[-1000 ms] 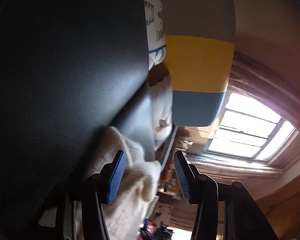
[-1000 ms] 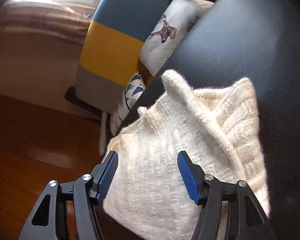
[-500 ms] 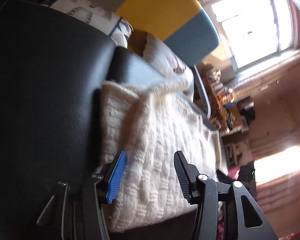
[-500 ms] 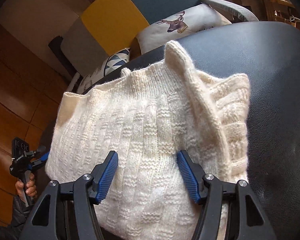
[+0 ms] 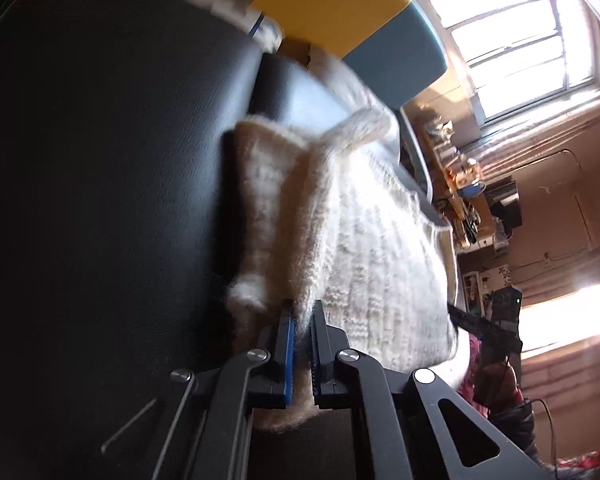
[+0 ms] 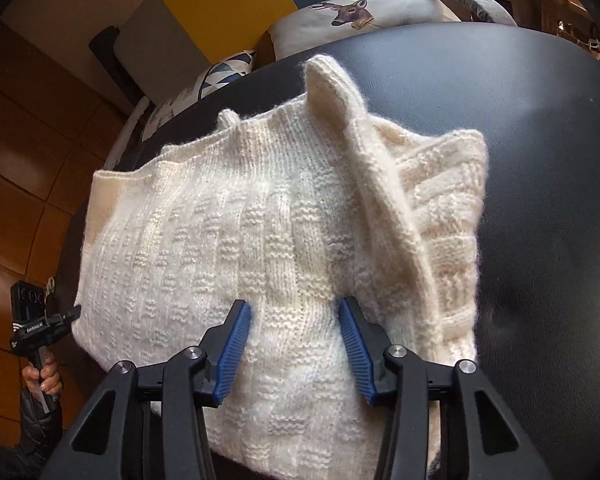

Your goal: Fold clothes

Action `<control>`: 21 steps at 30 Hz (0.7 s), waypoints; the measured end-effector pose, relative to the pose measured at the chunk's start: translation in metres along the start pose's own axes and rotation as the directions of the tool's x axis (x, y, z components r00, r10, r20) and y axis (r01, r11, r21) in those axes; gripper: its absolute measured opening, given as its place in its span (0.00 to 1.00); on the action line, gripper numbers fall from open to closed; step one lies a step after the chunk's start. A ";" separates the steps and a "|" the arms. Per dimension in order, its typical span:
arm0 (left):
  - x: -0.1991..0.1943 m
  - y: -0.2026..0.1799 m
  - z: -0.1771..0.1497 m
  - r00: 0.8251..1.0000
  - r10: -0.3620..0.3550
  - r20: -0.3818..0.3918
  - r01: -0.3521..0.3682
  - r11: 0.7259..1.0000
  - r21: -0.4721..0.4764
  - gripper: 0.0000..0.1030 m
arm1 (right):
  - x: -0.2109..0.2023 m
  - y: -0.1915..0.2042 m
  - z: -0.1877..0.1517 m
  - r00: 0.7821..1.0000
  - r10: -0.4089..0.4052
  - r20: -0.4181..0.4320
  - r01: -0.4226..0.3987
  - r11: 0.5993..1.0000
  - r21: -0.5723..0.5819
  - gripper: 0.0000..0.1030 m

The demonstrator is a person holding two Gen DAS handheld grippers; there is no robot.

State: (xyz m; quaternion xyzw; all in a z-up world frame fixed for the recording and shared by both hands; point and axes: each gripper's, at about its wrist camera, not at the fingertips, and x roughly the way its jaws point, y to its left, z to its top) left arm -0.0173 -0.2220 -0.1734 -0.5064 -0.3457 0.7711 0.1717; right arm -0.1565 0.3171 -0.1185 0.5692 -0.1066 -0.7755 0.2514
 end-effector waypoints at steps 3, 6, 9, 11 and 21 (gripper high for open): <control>-0.021 -0.002 -0.016 0.999 -0.032 0.014 0.032 0.999 -0.002 0.15 | -0.008 0.003 -0.017 1.000 -0.007 0.013 0.007 1.000 -0.014 0.46; -0.049 -0.010 -0.009 0.991 0.045 0.124 -0.051 0.998 0.044 0.41 | -0.017 0.011 -0.022 0.998 -0.047 0.031 0.048 0.998 -0.044 0.47; -0.056 -0.030 0.015 0.979 0.093 0.181 -0.114 0.987 0.113 0.53 | -0.030 0.039 -0.008 0.997 -0.031 0.075 0.037 0.995 -0.090 0.51; -0.048 -0.049 0.031 0.973 0.118 0.198 -0.157 0.969 0.193 0.55 | -0.034 0.068 0.004 0.995 0.024 0.099 -0.008 0.987 -0.158 0.53; 0.045 -0.074 0.078 0.954 0.281 0.106 -0.300 0.883 0.361 0.39 | 0.063 0.166 0.039 0.998 -0.043 -0.052 0.021 0.933 -0.359 0.54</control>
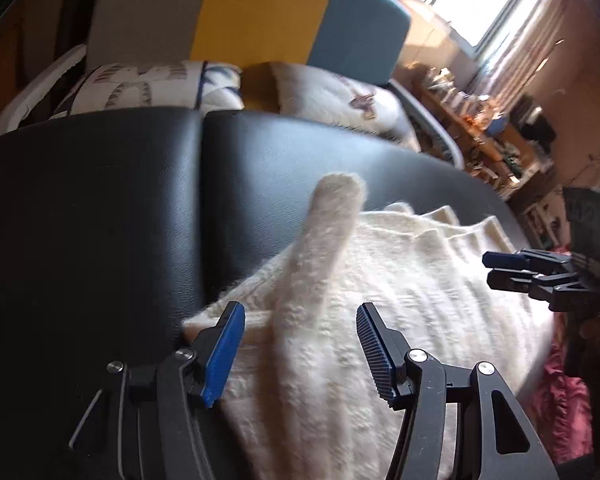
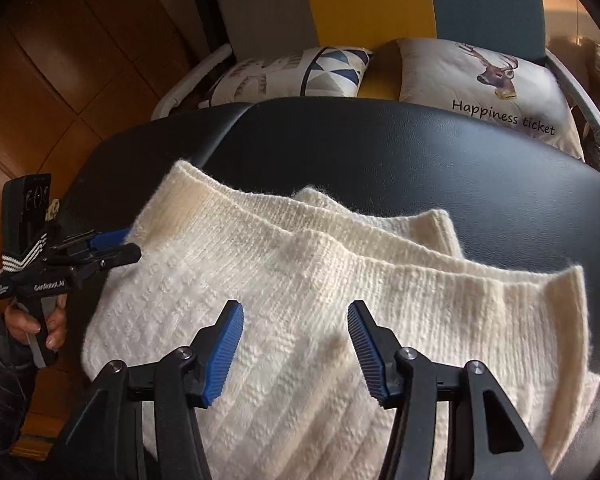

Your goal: Fold clothes

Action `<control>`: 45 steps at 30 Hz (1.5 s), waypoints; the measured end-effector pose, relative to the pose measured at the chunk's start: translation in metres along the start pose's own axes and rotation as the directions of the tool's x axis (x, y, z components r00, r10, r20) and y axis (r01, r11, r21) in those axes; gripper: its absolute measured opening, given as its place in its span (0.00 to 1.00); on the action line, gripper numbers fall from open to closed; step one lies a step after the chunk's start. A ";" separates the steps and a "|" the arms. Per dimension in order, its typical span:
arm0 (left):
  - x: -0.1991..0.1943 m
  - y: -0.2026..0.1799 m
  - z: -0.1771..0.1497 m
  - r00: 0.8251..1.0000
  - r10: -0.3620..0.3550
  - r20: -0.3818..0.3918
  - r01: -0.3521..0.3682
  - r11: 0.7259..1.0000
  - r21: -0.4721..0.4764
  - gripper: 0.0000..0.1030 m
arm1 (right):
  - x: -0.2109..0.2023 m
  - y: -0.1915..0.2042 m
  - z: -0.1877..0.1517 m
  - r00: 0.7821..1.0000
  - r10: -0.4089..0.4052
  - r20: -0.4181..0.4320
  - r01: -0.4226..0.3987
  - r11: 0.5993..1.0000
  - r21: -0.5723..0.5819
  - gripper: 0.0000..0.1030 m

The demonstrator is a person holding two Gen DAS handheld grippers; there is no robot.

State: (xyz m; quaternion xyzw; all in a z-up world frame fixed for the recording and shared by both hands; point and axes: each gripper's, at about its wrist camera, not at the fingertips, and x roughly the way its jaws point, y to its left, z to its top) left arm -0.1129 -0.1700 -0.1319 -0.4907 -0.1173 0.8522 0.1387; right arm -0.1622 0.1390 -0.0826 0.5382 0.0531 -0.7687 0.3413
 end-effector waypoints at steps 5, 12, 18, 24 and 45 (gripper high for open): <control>-0.003 0.039 -0.022 0.996 -0.077 0.043 0.085 0.969 -0.233 0.07 | 0.047 0.007 0.000 0.992 -0.118 -0.042 0.115 0.992 -0.058 0.51; -0.048 0.022 -0.018 0.986 -0.011 0.164 0.046 0.977 -0.210 0.25 | 0.042 0.012 -0.010 0.989 -0.141 0.046 0.144 0.987 -0.066 0.11; -0.050 -0.040 0.004 0.976 -0.162 0.144 0.164 0.987 0.004 0.55 | 0.022 0.012 -0.002 0.987 -0.104 0.121 0.109 0.993 -0.040 0.06; 0.025 -0.069 0.020 0.998 -0.060 -0.022 0.061 0.998 0.023 0.55 | 0.023 0.017 0.027 0.980 -0.142 0.139 0.148 0.988 -0.033 0.03; 0.049 -0.108 0.037 0.996 0.036 0.083 -0.045 0.993 0.113 0.06 | -0.003 -0.015 -0.034 0.979 -0.110 0.170 0.089 0.987 0.131 0.23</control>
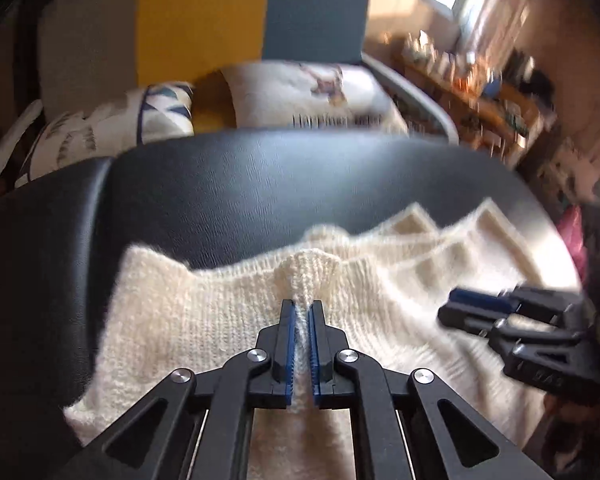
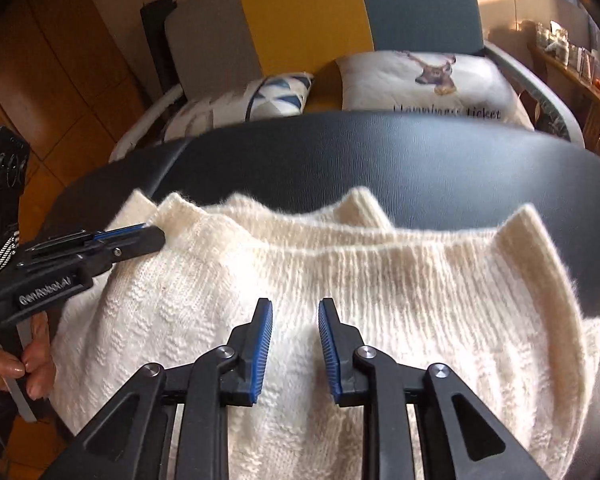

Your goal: Fold clothes

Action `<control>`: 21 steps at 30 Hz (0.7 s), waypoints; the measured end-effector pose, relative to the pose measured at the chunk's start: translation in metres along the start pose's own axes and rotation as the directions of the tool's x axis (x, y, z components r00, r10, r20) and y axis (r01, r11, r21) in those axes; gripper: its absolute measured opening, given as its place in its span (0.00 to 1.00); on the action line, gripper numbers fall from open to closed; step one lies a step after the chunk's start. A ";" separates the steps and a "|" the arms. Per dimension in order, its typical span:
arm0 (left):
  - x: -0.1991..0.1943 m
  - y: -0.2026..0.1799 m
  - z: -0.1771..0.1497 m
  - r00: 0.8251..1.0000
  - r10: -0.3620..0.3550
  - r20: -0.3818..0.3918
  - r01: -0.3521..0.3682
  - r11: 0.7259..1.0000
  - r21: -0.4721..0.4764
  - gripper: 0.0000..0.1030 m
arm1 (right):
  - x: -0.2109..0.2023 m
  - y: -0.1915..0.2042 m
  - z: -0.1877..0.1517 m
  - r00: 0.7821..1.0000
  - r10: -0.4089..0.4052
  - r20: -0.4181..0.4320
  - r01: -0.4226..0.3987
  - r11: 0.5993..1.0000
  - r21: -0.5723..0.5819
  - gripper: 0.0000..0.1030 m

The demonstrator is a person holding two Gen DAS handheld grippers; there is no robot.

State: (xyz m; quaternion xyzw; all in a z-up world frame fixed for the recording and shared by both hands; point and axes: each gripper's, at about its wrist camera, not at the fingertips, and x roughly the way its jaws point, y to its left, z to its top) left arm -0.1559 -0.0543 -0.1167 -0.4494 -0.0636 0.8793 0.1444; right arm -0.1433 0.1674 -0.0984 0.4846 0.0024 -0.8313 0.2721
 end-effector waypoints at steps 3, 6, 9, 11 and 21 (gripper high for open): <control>0.009 0.002 0.010 1.000 0.008 0.013 -0.008 1.000 -0.018 0.06 | 0.003 0.003 0.005 1.000 -0.021 0.012 0.021 1.000 -0.020 0.23; 0.039 0.002 0.004 0.997 0.051 -0.060 -0.051 0.999 0.004 0.06 | 0.013 0.005 0.004 0.999 -0.032 -0.006 0.032 0.999 -0.032 0.23; 0.053 0.008 -0.005 0.997 0.038 -0.065 -0.039 0.999 -0.014 0.09 | 0.019 0.013 -0.001 0.998 -0.055 -0.026 0.052 0.994 -0.098 0.23; 0.052 0.012 -0.005 0.998 0.012 -0.064 -0.015 0.999 -0.037 0.09 | 0.026 0.010 -0.003 0.997 -0.072 -0.038 0.067 0.993 -0.099 0.23; 0.020 0.024 -0.005 0.999 -0.050 0.000 0.049 0.993 -0.111 0.18 | 0.037 -0.020 0.023 0.975 -0.222 -0.009 0.221 0.974 -0.040 0.18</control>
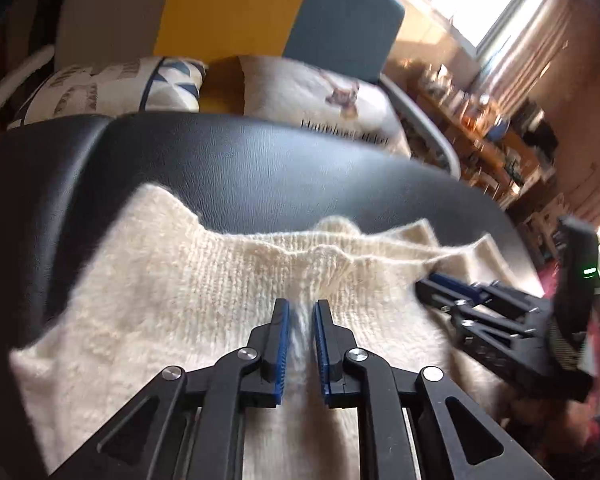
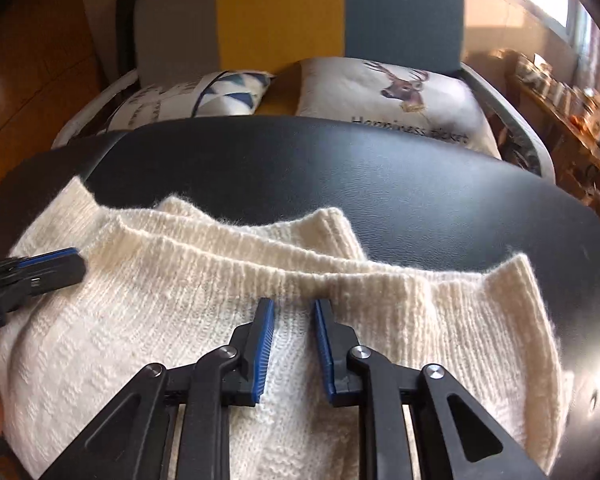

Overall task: Fold clothes
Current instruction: 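Grasp the sweater edge with the right gripper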

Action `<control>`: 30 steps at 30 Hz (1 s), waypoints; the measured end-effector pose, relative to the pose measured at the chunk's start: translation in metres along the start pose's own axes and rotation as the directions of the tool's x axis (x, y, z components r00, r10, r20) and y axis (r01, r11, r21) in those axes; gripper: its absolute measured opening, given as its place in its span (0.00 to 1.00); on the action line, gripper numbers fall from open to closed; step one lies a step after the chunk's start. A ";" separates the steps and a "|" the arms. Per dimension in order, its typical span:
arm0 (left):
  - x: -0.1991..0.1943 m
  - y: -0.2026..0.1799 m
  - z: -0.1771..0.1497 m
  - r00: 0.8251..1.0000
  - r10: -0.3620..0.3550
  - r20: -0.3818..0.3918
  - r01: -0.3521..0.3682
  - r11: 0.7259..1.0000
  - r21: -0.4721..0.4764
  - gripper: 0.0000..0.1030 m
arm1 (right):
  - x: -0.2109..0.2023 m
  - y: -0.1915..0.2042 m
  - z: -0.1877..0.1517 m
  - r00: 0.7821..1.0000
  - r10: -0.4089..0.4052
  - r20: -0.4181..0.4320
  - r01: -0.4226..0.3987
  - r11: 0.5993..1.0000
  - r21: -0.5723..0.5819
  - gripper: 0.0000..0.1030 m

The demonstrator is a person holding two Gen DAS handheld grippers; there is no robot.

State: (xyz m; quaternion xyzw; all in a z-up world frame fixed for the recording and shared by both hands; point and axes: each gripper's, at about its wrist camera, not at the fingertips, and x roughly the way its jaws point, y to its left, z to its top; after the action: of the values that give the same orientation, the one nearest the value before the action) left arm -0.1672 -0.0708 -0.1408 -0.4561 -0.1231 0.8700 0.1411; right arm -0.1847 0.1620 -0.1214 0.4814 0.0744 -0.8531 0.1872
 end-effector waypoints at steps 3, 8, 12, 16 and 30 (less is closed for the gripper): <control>-0.007 0.009 -0.007 0.999 0.047 0.003 -0.047 0.999 0.007 0.31 | -0.010 -0.016 -0.005 0.996 0.084 0.013 -0.085 0.992 0.091 0.21; -0.011 0.017 -0.032 0.998 0.052 0.023 -0.054 0.994 0.092 0.32 | -0.065 -0.062 -0.045 0.913 0.394 0.108 -0.409 0.880 0.242 0.24; -0.025 0.025 -0.048 0.999 0.042 0.022 -0.044 0.991 0.127 0.32 | -0.126 -0.117 -0.104 0.833 0.527 0.169 -0.553 0.776 0.304 0.26; -0.044 0.033 -0.042 0.999 0.050 -0.013 -0.049 0.997 0.067 0.30 | -0.163 -0.166 -0.161 0.804 0.572 0.159 -0.587 0.726 0.357 0.32; 0.018 -0.169 -0.052 0.942 -0.217 -0.256 0.284 0.922 0.263 0.32 | -0.089 -0.197 -0.156 0.622 0.773 0.124 -0.738 0.527 0.422 0.34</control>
State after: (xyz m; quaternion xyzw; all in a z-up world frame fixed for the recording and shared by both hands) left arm -0.1108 0.0973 -0.1252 -0.5043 -0.0323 0.7967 0.3316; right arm -0.0964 0.4132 -0.1387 0.5274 -0.3258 -0.6613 0.4225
